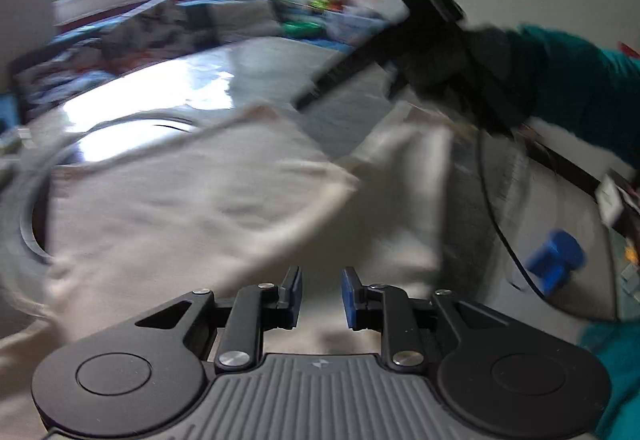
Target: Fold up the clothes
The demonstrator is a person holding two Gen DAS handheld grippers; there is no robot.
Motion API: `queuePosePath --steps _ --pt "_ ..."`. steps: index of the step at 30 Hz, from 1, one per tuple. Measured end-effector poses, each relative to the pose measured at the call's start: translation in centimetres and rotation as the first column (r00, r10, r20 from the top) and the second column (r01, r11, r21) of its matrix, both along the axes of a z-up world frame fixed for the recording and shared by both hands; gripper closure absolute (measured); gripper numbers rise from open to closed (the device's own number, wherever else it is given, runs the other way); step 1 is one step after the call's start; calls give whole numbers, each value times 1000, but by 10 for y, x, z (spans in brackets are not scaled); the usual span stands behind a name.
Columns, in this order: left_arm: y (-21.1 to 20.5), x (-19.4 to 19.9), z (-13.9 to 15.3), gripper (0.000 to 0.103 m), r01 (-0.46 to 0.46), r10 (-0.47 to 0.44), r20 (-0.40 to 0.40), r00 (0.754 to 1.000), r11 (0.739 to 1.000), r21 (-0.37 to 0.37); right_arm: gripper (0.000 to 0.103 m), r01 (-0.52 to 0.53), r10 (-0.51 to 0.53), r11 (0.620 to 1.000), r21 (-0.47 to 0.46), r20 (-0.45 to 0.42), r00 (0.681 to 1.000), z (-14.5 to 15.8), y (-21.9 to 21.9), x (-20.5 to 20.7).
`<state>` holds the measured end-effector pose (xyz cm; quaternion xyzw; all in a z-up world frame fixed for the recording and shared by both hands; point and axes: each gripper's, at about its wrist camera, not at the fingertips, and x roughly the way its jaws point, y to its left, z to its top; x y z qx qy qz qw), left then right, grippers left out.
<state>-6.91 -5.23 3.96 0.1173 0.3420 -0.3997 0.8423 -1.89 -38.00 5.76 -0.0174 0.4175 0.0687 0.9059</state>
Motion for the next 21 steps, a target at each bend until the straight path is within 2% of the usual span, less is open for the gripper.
queuePosePath --steps 3,7,9,11,13,14,18,21 --pt "14 37 8 79 -189 189 20 982 982 14 78 -8 8 1000 -7 -18 1000 -6 6 16" --pt "32 92 11 79 -407 407 30 913 913 26 78 -8 7 1000 -17 -40 999 -12 7 33" --pt "39 117 10 79 -476 475 36 879 879 28 78 -17 16 1000 -16 -53 998 -14 7 39" --pt "42 139 7 72 -511 510 43 859 859 37 80 -28 27 999 -16 -58 998 -16 8 42" --pt "41 156 2 65 -518 516 47 855 854 45 81 -38 37 999 -20 -63 997 -18 10 44" --pt "40 164 -1 62 -520 517 50 854 853 51 86 -40 38 999 -25 -64 997 -18 11 45" --pt "34 184 -10 61 -514 510 65 858 854 76 91 -47 44 998 -37 -70 997 -19 12 51" --pt "32 201 -20 61 -513 512 31 858 855 80 94 -53 50 997 -47 -72 996 -18 14 57"
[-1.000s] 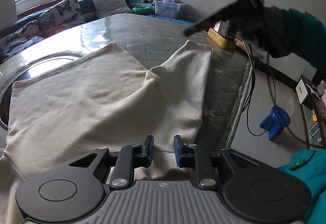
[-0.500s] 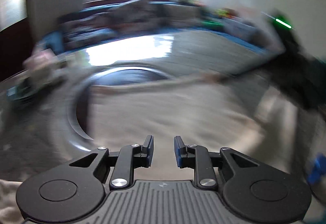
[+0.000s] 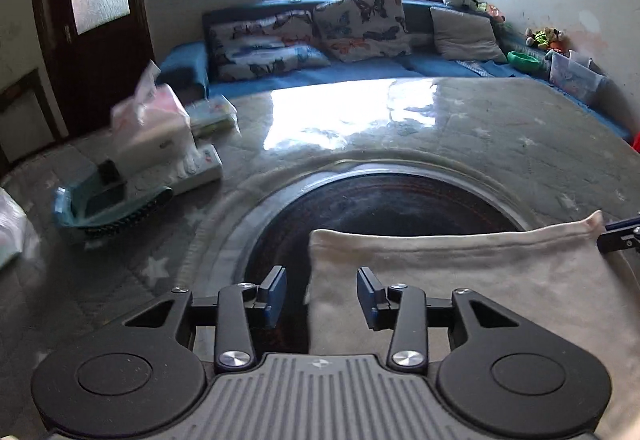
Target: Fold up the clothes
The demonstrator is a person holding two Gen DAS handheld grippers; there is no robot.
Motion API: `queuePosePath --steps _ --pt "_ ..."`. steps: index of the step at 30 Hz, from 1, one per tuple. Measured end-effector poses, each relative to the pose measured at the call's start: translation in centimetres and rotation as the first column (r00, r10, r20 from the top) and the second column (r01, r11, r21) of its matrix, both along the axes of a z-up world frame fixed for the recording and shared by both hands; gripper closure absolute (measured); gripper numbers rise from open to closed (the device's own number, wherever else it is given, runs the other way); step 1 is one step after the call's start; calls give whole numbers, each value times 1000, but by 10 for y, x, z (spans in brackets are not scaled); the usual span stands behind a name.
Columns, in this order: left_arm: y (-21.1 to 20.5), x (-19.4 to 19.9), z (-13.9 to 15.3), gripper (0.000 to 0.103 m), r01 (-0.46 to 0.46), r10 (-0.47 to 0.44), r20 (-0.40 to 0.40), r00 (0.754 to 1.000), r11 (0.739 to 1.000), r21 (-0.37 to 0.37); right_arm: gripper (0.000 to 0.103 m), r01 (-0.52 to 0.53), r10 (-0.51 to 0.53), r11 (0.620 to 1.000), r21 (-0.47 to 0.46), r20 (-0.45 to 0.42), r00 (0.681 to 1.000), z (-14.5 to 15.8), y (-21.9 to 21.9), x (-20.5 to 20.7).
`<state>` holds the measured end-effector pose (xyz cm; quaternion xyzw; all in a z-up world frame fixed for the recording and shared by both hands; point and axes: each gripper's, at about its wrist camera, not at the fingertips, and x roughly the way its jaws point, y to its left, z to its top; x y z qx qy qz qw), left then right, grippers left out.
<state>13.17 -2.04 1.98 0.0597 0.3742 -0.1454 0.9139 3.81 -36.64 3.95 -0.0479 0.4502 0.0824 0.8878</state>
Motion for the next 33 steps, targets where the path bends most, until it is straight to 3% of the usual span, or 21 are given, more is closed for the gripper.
queuePosePath --steps 3,6,8,15,25,29,33 --pt "-2 10 -8 65 4 -4 -12 1000 1000 -3 96 -9 9 1000 -14 2 1000 0 2 6" --pt "-3 14 -8 92 3 -3 7 1000 1000 -3 99 -22 23 999 -29 8 1000 1 5 15" --pt "-1 17 -7 95 -16 15 29 999 1000 23 99 -31 31 999 -39 15 999 2 8 24" --pt "21 34 -3 97 -123 119 93 989 992 40 100 -56 61 996 -74 70 996 7 31 71" --pt "56 72 -6 93 -236 236 59 970 972 2 99 -111 122 987 -113 93 988 -9 66 140" --pt "60 70 -1 87 -252 252 45 967 968 -10 90 -120 131 986 -113 89 987 -6 62 135" --pt "56 55 10 79 -243 244 47 969 970 -26 90 -157 166 982 -107 81 983 7 54 104"
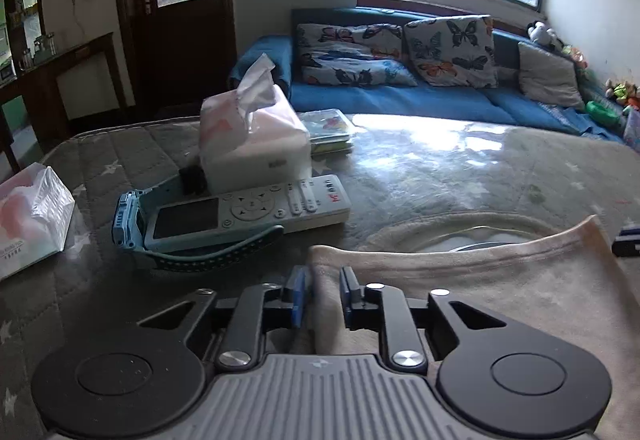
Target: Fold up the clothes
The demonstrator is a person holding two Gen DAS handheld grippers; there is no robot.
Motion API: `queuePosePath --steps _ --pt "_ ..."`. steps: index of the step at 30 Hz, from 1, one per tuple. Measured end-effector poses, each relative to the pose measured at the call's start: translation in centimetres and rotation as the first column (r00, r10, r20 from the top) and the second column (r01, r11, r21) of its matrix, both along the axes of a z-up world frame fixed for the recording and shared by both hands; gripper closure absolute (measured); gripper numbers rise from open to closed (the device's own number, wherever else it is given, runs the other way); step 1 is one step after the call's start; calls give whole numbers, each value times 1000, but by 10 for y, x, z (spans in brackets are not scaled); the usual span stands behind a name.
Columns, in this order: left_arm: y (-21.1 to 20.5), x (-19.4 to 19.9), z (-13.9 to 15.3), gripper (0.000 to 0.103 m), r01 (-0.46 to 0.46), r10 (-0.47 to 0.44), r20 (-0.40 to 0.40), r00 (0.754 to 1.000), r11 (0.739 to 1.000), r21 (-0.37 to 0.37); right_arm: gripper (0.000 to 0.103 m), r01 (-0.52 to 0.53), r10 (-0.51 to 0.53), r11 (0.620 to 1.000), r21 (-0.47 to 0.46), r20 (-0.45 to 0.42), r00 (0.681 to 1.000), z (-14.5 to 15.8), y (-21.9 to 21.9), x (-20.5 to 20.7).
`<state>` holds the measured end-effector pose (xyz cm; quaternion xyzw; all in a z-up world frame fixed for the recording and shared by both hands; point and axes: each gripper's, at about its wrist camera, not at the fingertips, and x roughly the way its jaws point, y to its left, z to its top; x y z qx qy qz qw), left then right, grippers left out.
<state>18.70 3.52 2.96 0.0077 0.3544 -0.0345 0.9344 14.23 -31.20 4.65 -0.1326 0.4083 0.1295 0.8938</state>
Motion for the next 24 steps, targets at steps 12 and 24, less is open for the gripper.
queuePosePath --steps 12,24 --pt "-71 -119 -2 69 355 -354 -46 934 935 14 89 -201 203 979 41 -62 977 11 15 -127" --pt "-84 -178 -10 69 428 -428 -21 904 900 79 84 -220 220 976 10 -1 976 1 23 -198"
